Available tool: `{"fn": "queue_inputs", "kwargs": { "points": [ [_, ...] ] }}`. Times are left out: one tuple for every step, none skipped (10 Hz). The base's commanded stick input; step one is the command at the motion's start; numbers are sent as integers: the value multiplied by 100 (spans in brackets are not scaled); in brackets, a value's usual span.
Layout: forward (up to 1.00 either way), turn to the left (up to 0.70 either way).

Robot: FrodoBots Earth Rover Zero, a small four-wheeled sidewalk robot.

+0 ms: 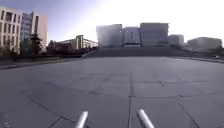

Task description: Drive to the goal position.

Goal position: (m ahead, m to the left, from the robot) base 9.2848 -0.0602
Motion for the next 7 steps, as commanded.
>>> {"fn": "queue_inputs", "kwargs": {
  "points": [
    [100, 0],
    [100, 0],
    [100, 0],
    [100, 0],
    [100, 0],
    [100, -6],
    [100, -21]
  ]
}}
